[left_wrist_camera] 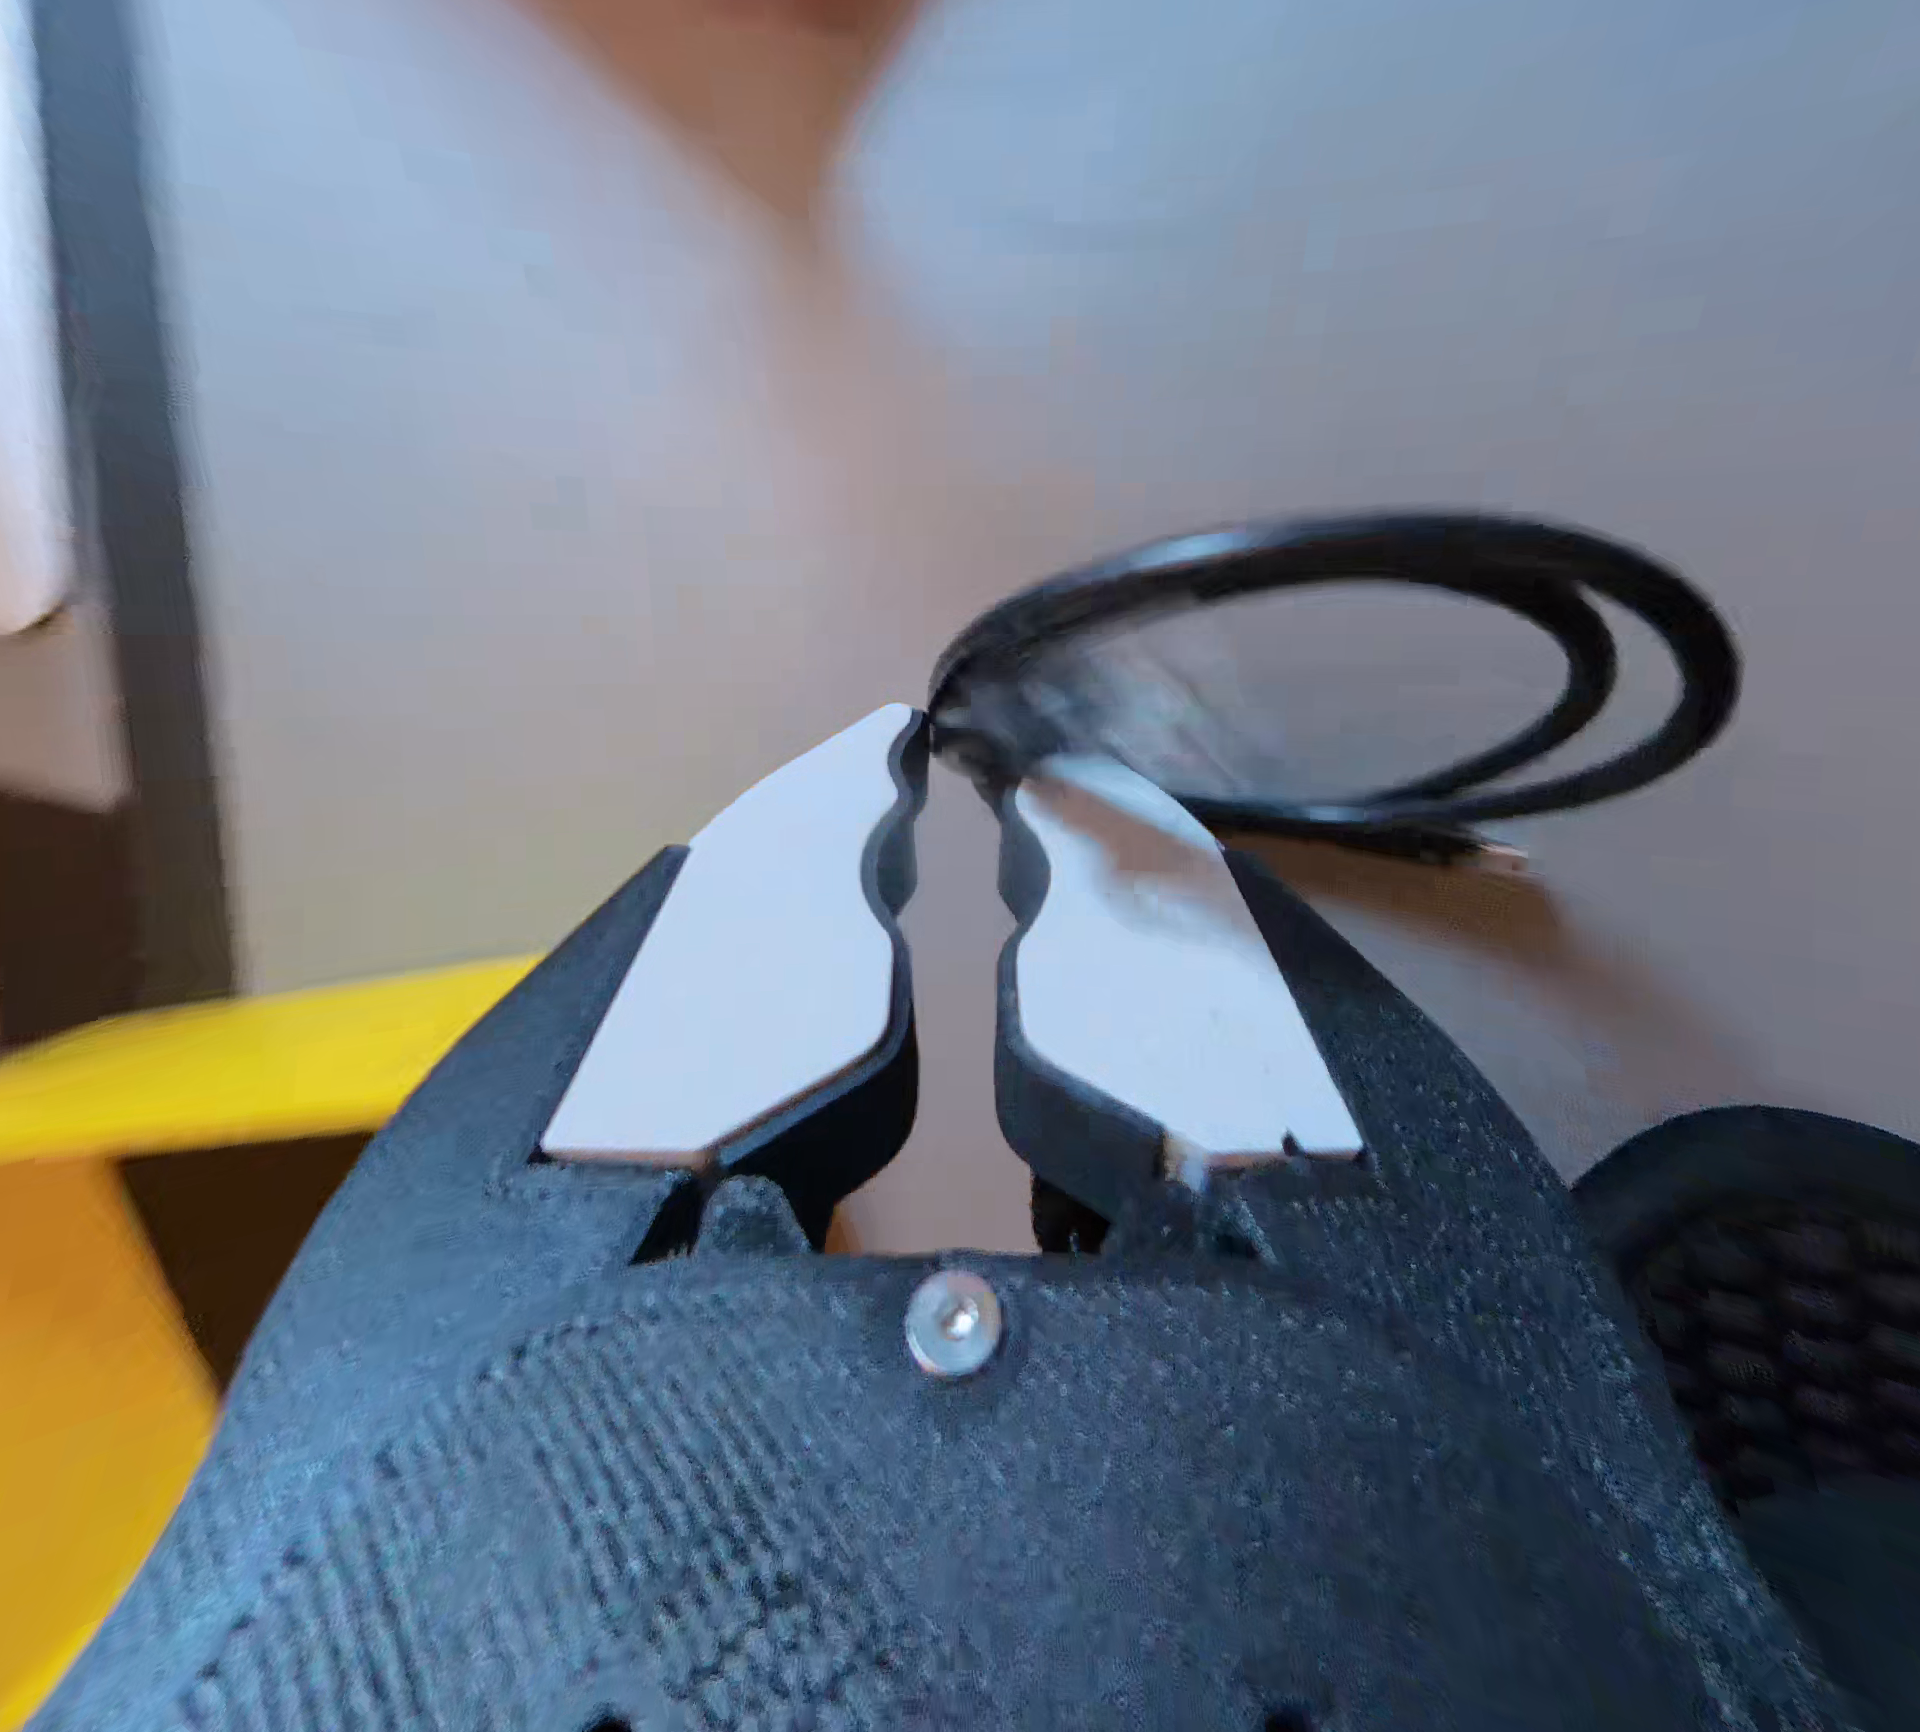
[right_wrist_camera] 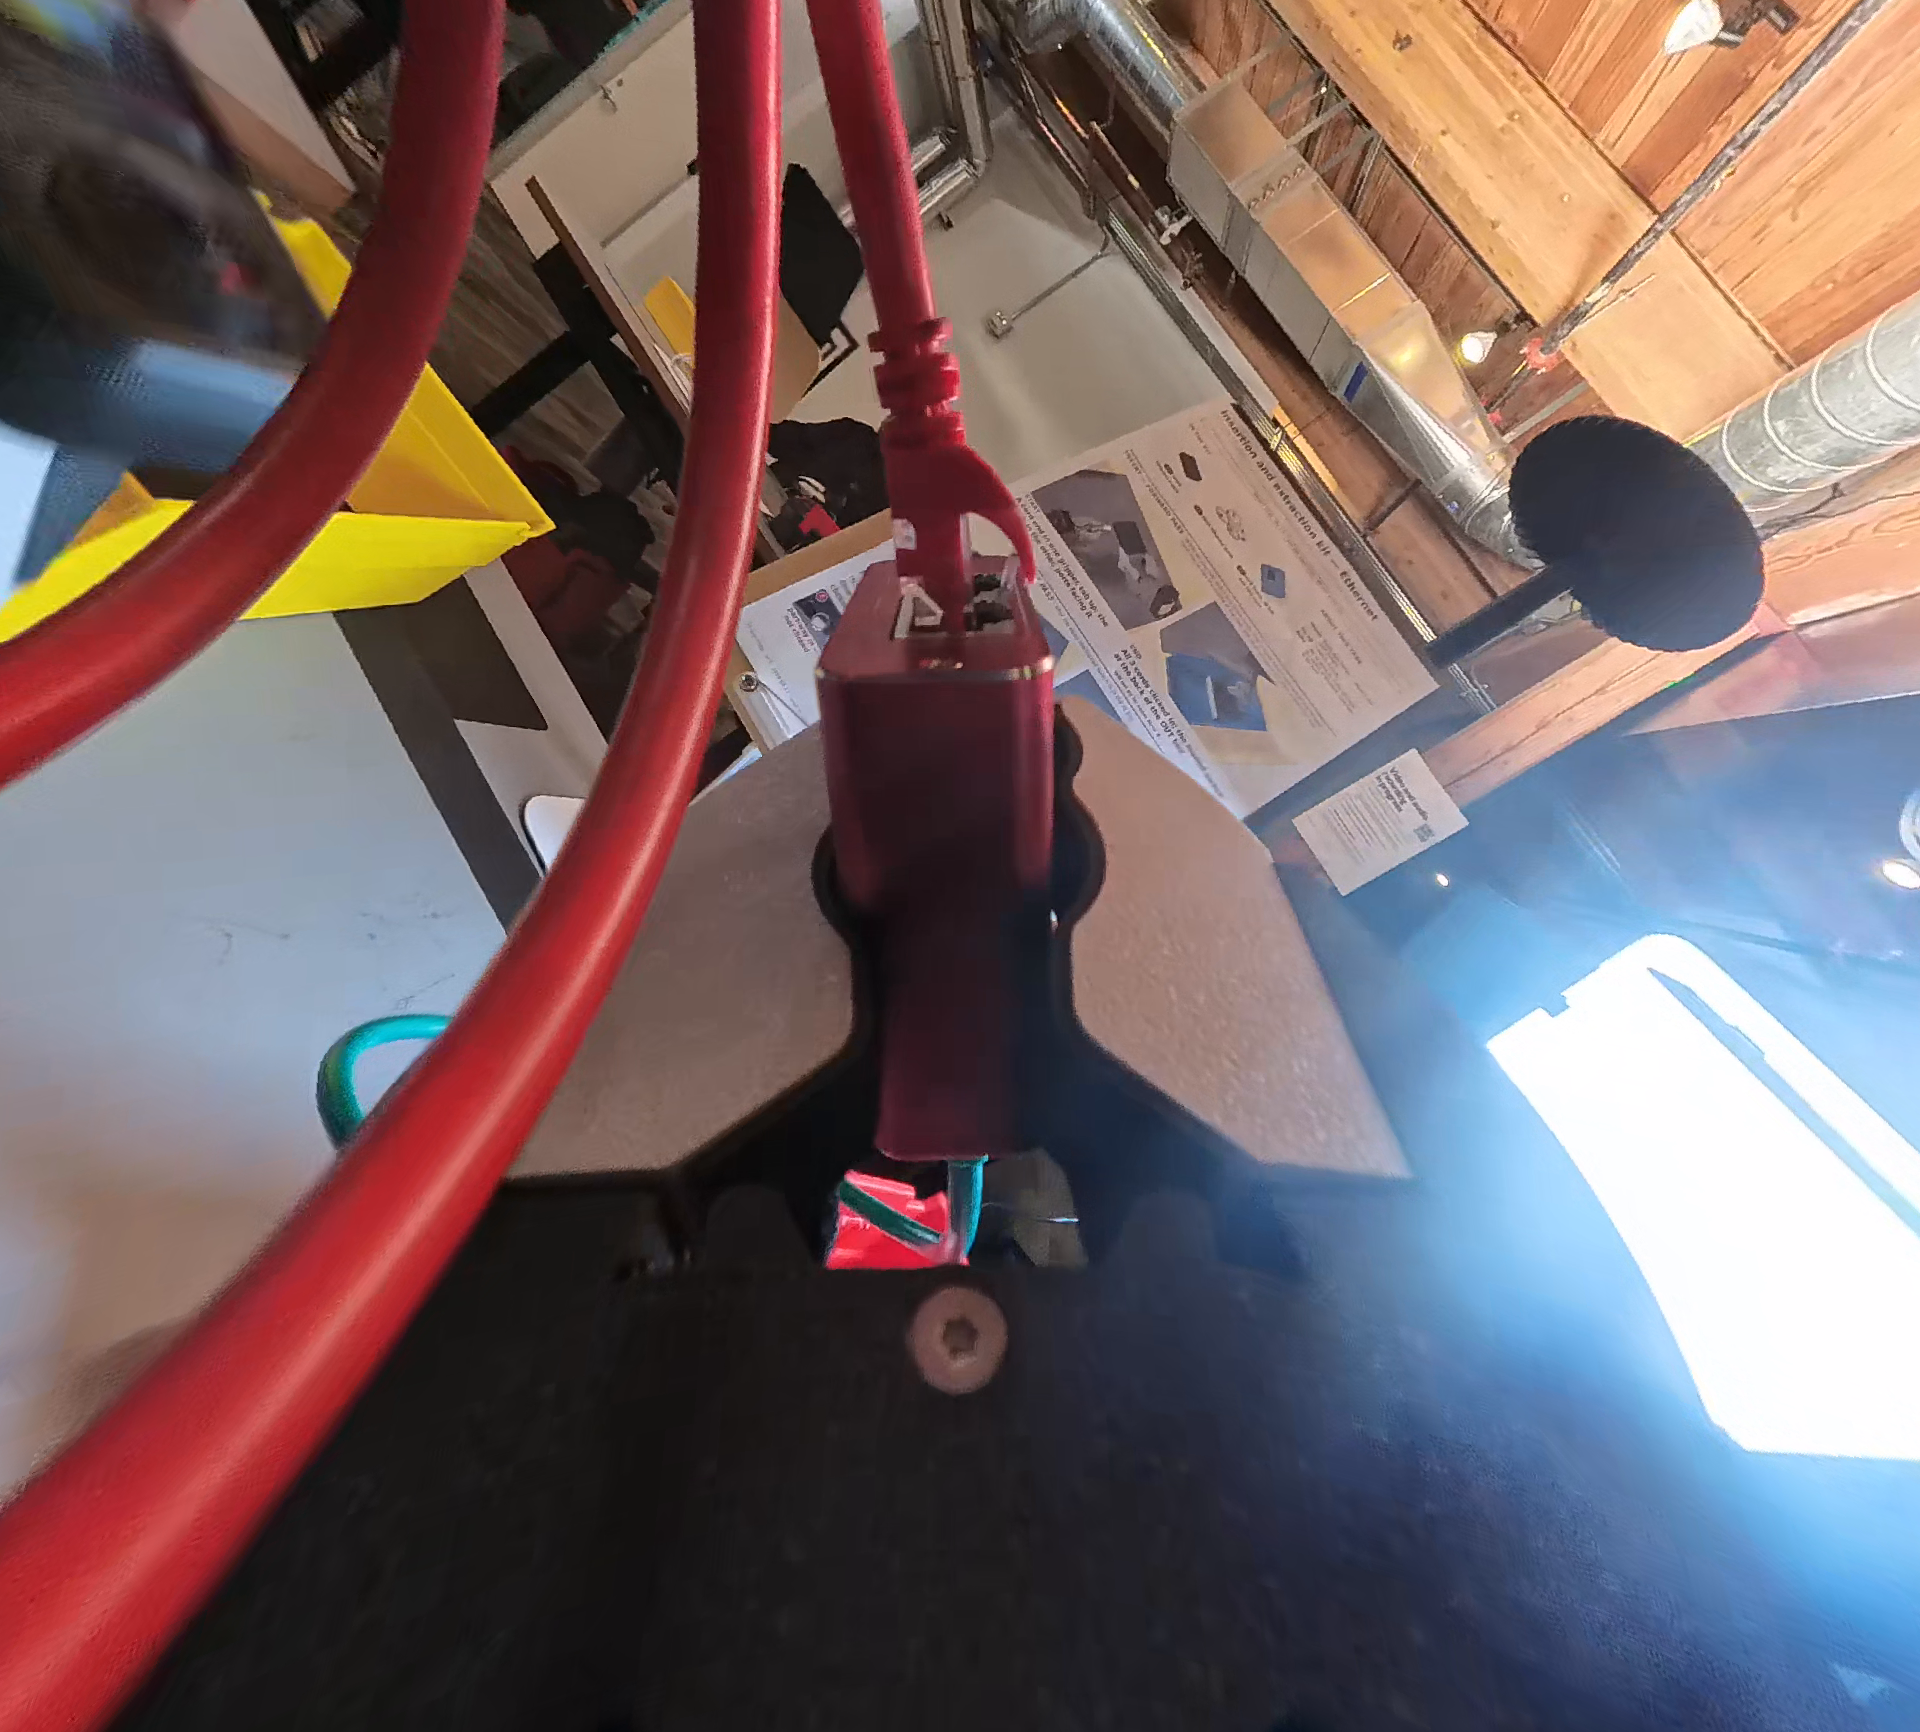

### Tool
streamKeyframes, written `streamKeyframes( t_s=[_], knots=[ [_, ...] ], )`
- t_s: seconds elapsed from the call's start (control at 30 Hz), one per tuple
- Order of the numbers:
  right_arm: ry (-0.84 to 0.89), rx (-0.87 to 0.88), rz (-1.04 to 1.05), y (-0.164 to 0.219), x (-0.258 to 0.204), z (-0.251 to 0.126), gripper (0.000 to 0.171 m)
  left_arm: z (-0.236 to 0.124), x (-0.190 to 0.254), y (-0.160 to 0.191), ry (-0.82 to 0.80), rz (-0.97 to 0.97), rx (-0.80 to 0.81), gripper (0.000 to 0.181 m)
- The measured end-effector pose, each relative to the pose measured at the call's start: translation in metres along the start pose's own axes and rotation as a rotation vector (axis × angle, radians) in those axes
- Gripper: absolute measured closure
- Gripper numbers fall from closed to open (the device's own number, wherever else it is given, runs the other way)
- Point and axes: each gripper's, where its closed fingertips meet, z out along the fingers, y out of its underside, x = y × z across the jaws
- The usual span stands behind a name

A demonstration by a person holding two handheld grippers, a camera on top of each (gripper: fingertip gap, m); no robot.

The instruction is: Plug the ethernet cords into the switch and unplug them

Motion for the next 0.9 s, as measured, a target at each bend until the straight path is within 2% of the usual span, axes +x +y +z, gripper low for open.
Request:
streamKeyframes(
  t_s=[0.07,0.13,0.2,0.3,0.47,0.67,0.9],
  knots=[
    [0.012,-0.002,-0.004,0.001,0.006,-0.003,0.134,0.02,0.021,-0.007,0.134,0.042,0.017,0.171],
    [0.027,-0.009,0.007,0.006,0.013,-0.006,0.134,0.031,0.029,-0.01,0.195,0.054,0.047,0.171],
    [0.041,-0.019,0.023,0.012,0.021,-0.009,0.133,0.031,0.034,-0.013,0.251,0.054,0.106,0.159],
    [0.056,-0.031,0.041,0.02,0.029,-0.013,0.128,0.022,0.033,-0.026,0.316,0.001,0.251,0.154],
    [0.051,-0.031,0.041,0.021,0.028,-0.012,0.128,0.038,0.026,-0.043,0.328,-0.06,0.357,0.147],
    [0.028,-0.027,0.02,0.016,0.02,-0.01,0.131,0.073,0.031,-0.043,0.333,-0.081,0.299,0.153],
    [0.017,-0.034,0.02,0.017,0.018,-0.009,0.131,0.071,0.033,-0.046,0.413,-0.137,0.373,0.155]
  ],
)
